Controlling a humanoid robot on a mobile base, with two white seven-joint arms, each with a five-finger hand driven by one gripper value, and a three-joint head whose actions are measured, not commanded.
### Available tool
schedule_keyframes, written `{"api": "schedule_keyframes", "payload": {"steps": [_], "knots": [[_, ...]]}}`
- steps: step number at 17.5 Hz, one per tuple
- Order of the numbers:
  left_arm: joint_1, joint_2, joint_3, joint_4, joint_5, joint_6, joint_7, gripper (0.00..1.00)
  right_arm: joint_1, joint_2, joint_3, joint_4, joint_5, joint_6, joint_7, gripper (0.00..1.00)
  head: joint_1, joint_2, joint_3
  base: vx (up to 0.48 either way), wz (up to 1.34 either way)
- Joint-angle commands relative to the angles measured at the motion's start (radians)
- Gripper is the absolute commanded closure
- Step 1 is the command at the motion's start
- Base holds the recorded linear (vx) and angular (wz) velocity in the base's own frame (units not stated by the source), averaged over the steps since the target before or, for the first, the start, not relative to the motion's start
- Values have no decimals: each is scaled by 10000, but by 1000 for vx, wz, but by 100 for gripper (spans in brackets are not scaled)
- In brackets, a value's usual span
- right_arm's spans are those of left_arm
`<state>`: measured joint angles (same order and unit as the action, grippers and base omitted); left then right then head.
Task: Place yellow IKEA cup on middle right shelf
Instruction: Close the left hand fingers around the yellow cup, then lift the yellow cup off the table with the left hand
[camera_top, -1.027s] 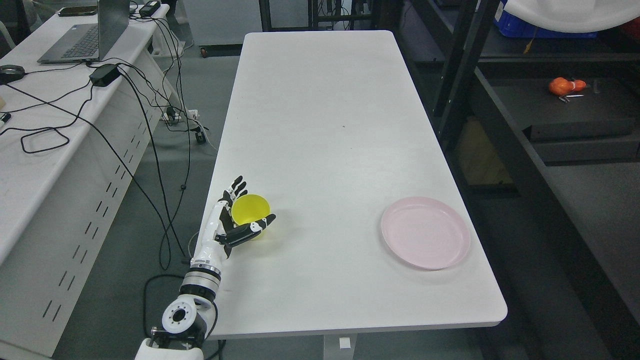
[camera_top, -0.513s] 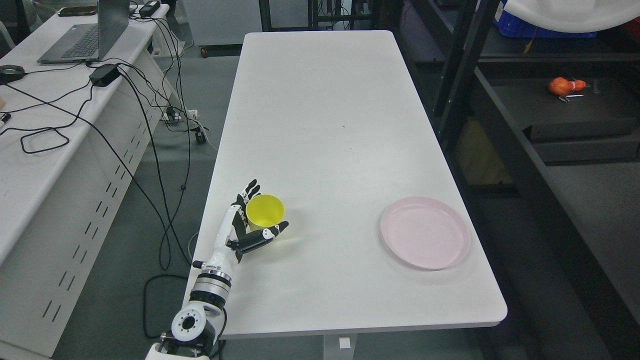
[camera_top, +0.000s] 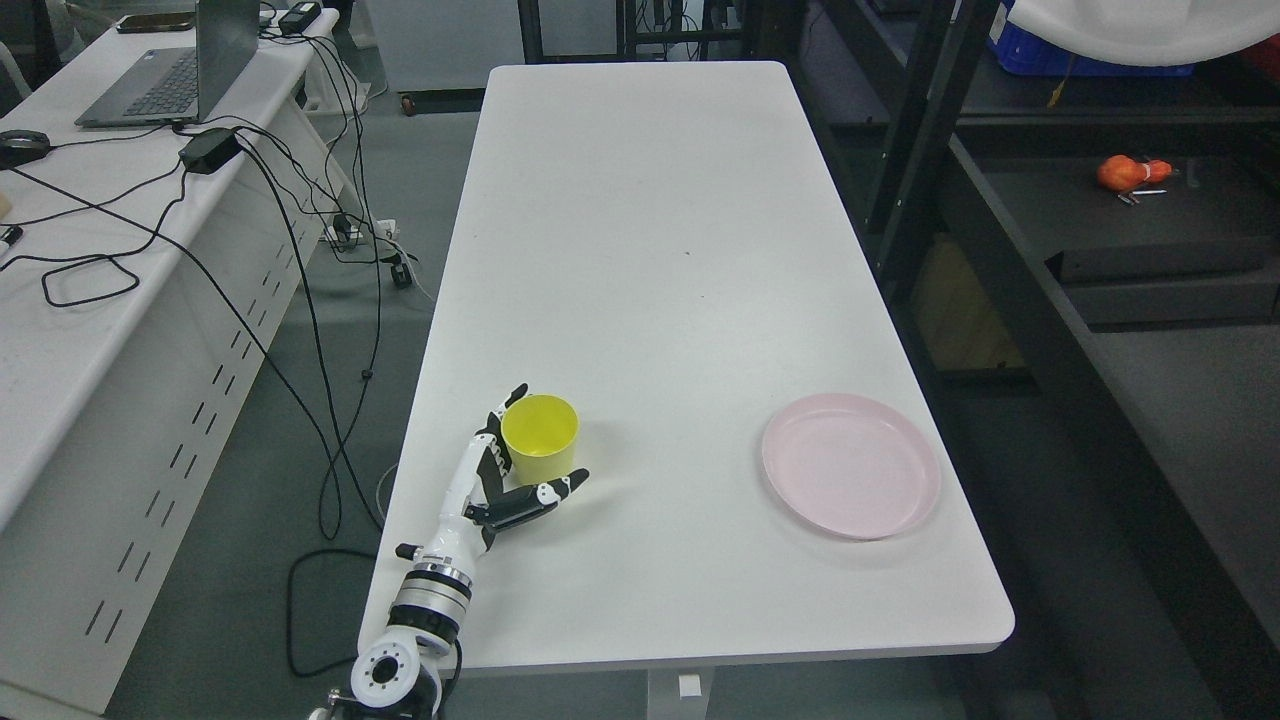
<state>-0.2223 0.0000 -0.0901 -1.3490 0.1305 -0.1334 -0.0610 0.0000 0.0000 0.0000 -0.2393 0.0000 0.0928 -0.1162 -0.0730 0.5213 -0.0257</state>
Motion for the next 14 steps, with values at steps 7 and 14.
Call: {"api": "schedule_keyframes", "payload": {"steps": [7, 14], "knots": [[105, 174, 640, -81, 996, -2023, 12, 100, 138, -175, 169, 0, -245, 8, -4, 1, 0, 0, 0, 0, 0], [765, 174, 364, -3047, 996, -2959, -19, 100, 138, -175, 169, 0, -245, 8, -4, 1, 0, 0, 0, 4, 1]]}}
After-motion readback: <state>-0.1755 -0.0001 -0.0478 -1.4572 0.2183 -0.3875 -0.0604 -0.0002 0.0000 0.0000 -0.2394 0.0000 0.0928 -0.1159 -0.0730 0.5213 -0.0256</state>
